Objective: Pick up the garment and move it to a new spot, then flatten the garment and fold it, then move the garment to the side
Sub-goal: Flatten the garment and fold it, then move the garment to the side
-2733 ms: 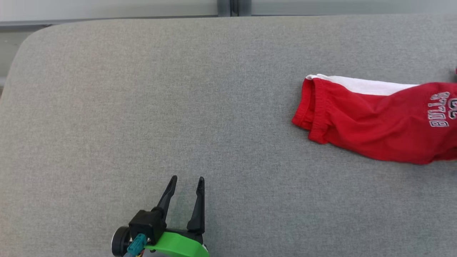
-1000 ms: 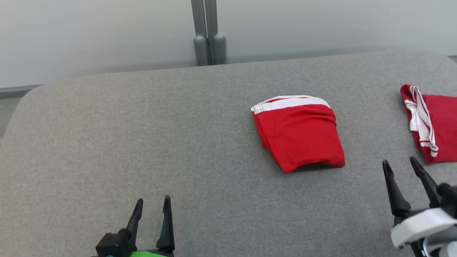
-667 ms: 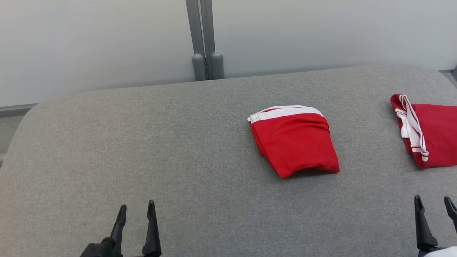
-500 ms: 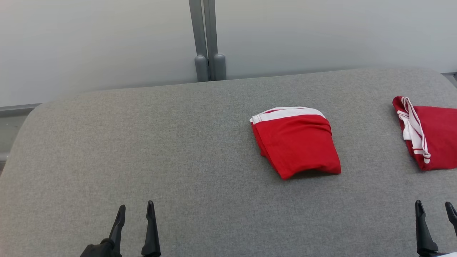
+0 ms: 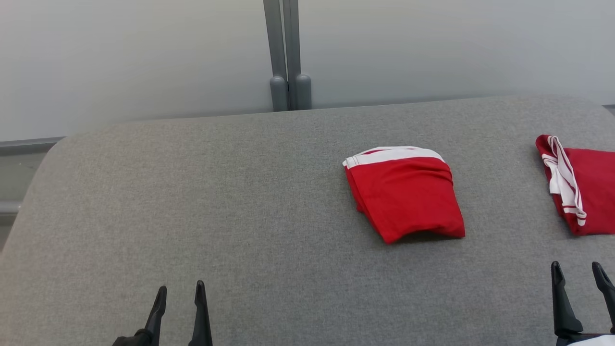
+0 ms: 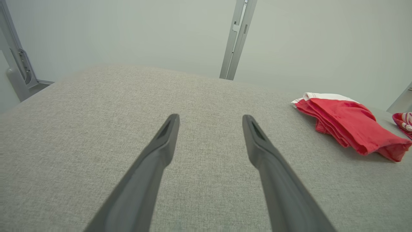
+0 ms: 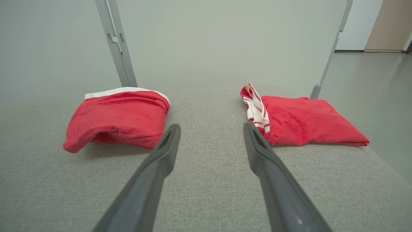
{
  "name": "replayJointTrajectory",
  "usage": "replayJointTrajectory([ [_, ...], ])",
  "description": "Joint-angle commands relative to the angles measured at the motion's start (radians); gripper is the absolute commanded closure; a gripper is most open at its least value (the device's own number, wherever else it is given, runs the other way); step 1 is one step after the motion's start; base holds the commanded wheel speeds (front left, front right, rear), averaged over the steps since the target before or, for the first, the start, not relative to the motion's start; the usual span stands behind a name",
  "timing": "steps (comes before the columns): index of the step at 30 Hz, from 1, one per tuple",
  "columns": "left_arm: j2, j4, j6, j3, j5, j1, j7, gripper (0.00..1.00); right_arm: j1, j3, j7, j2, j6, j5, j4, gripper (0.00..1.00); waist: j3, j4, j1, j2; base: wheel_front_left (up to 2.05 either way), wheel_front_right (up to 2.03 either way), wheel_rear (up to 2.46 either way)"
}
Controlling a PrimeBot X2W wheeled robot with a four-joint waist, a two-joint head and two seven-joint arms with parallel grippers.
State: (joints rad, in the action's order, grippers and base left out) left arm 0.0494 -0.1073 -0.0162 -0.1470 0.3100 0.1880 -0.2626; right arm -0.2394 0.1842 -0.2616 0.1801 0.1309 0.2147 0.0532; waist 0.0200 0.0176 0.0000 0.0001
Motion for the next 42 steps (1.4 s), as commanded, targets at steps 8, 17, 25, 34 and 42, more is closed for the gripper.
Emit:
replayJointTrajectory([
  [8,0.002,-0.006,0.005,-0.001,0.0,0.017,-0.003,0.0,-0.008,-0.008,-0.004,0.007,0.0,-0.011,-0.009,0.0,0.012,0.022,0.0,-0.0001,0.0,0.0,0.0],
  [17,0.002,0.003,0.0,-0.013,0.011,-0.028,-0.003,0.0,0.149,-0.083,0.056,0.034,0.0,0.084,0.019,0.0,-0.064,0.043,0.0,-0.0001,0.0,0.0,0.0],
  [25,0.003,-0.021,-0.005,-0.098,0.038,-0.142,-0.003,0.0,0.49,-0.113,0.51,0.048,0.0,0.255,0.161,0.0,-0.214,0.123,0.0,-0.0001,0.0,0.0,0.0],
  [34,0.002,-0.035,-0.024,-0.168,0.073,-0.192,-0.003,0.0,0.666,-0.064,0.66,0.053,0.0,0.174,0.388,0.0,-0.266,0.212,0.0,-0.0001,0.0,0.0,0.0],
  [42,0.002,-0.023,-0.042,-0.141,0.075,-0.185,-0.002,0.0,0.736,-0.053,0.695,0.041,0.0,0.22,0.469,1.0,-0.268,0.151,0.0,-0.0001,0.0,0.0,0.0],
])
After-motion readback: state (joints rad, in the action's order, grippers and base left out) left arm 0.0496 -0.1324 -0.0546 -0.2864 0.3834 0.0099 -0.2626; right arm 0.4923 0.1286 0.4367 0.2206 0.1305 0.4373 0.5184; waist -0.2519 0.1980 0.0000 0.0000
